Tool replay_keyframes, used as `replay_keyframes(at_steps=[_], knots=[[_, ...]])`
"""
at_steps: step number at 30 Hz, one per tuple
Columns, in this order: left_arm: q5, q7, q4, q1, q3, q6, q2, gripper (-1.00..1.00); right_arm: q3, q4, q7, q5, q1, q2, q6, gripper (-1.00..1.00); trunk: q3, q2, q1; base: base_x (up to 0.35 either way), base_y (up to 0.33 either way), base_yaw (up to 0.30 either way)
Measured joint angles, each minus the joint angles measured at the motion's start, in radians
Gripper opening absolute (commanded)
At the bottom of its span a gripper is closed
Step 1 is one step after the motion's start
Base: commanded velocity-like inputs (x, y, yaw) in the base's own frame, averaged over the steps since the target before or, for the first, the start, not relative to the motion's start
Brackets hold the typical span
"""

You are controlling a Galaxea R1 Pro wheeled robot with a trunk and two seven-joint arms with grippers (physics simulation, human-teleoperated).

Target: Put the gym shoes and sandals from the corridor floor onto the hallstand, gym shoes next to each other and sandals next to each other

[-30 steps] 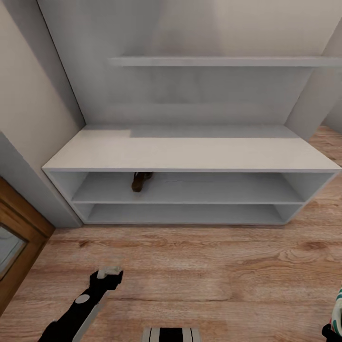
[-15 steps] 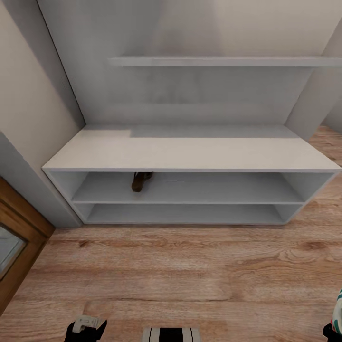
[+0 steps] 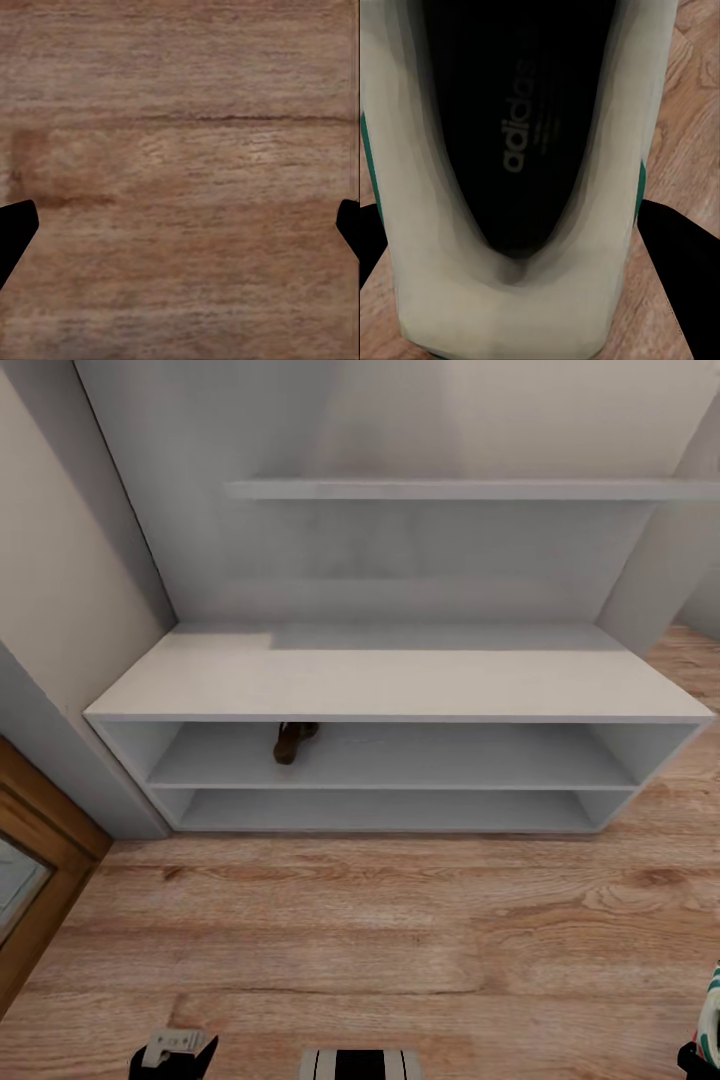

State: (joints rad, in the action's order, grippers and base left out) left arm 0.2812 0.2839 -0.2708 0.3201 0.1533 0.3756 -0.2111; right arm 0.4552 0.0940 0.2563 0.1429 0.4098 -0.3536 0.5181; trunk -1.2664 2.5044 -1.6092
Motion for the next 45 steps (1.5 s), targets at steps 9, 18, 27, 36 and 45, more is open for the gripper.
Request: replay_keyframes(at_steps=[9,18,27,36,45], knots=[[0.001,0.000,0.000,0.000,-0.001,0.000,0.002,1.00,0.000,-0.001,0.001,0.000,0.000,0.001,0.000,-1.00,0.000,0.000,0.000,-0.049,-0.263,0.000],[0.001,0.000,0.001,0.000,-0.001,0.000,0.002,1.00,0.001,-0.001,0.002,0.000,0.001,0.001,0.000,-1.00,0.000,0.000,0.000,-0.204,-0.223,0.000],[0.001,-0.001,0.001,0.000,-0.001,-0.001,0.002,1.00,0.000,-0.001,0.001,0.000,0.000,0.001,0.000,-1.00,0.003,0.000,0.000,-0.255,-0.189,0.000],[0.001,-0.001,0.000,0.000,-0.002,-0.002,0.002,1.00,0.001,-0.001,0.001,0.000,0.000,0.002,0.000,-1.00,0.016,0.000,0.000,-0.082,-0.048,0.000],[0.001,-0.001,0.000,0.000,-0.001,-0.002,0.005,1.00,0.001,0.000,0.001,0.000,0.001,0.002,0.000,-1.00,0.026,0.000,0.000,-0.004,-0.002,0.000]])
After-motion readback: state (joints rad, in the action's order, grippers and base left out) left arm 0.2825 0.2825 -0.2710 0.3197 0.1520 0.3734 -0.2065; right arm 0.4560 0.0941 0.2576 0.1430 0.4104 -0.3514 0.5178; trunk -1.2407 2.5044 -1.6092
